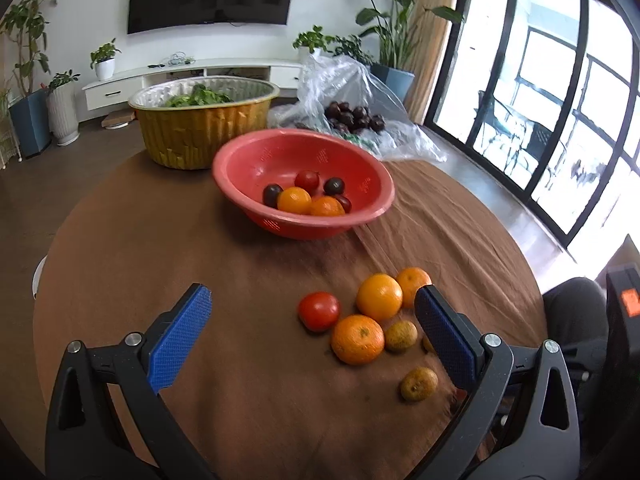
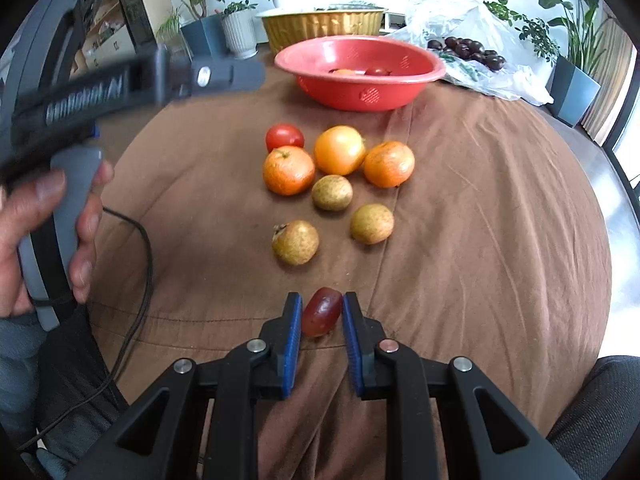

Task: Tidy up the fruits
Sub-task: 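Grasp a red grape with the right tool while the left tool grasps a brown pear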

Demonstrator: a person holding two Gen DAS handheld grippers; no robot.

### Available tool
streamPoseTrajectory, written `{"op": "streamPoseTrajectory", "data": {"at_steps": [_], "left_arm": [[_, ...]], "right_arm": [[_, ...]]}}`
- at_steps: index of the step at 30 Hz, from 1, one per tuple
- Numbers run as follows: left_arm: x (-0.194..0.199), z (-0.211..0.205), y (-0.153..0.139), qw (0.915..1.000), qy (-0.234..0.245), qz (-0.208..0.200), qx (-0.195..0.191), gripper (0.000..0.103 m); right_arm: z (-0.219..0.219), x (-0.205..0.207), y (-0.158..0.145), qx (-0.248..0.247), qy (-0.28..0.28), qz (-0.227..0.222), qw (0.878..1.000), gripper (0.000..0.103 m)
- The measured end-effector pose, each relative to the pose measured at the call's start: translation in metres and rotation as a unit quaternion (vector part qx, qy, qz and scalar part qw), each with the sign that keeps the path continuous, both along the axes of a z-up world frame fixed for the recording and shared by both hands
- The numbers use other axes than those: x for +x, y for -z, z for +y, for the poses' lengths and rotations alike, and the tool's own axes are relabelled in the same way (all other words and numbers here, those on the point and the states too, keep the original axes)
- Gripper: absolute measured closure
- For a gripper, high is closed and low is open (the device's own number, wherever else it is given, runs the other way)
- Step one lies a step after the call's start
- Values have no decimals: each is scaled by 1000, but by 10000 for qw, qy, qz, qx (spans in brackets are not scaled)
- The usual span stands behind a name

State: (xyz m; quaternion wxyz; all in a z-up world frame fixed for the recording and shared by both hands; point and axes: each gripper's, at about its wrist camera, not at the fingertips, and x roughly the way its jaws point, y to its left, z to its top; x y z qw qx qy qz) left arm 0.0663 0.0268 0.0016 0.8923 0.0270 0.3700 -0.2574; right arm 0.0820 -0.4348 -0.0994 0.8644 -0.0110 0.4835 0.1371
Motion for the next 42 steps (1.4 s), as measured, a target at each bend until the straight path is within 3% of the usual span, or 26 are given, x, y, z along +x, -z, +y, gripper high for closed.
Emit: {"op": "streamPoseTrajectory", "data": {"at_steps": [9, 15, 20, 25, 27, 29, 32, 42], "left_arm": [[-45, -46, 34, 9930, 741, 281, 879, 0], [-58, -65, 42, 9899, 915, 400, 1006, 1], [-58, -71, 50, 9880, 965, 569, 1060, 31], [-56, -75, 52, 9877, 1009, 627, 1012, 50], [-56, -76, 53, 9874, 1033, 630, 1017, 51], [-57, -78, 54, 9868, 1071, 650, 1022, 66], [-58, -79, 57, 9860, 1114, 689, 1029, 75], [-59, -73, 58, 9869, 1127, 703, 914, 77]], "right_arm": [[-35, 5, -7, 315, 351, -122, 9988, 80], [-44, 2, -7, 495, 409, -146, 9978, 80], [-51, 3, -5, 627, 452, -157, 9969, 80], [-55, 1, -4, 693, 487, -164, 9963, 80], [-57, 1, -4, 715, 498, -162, 9961, 80], [-57, 0, -4, 723, 501, -167, 9960, 80], [-58, 0, -4, 728, 500, -163, 9960, 80], [-58, 1, -5, 716, 510, -169, 9960, 80]]}}
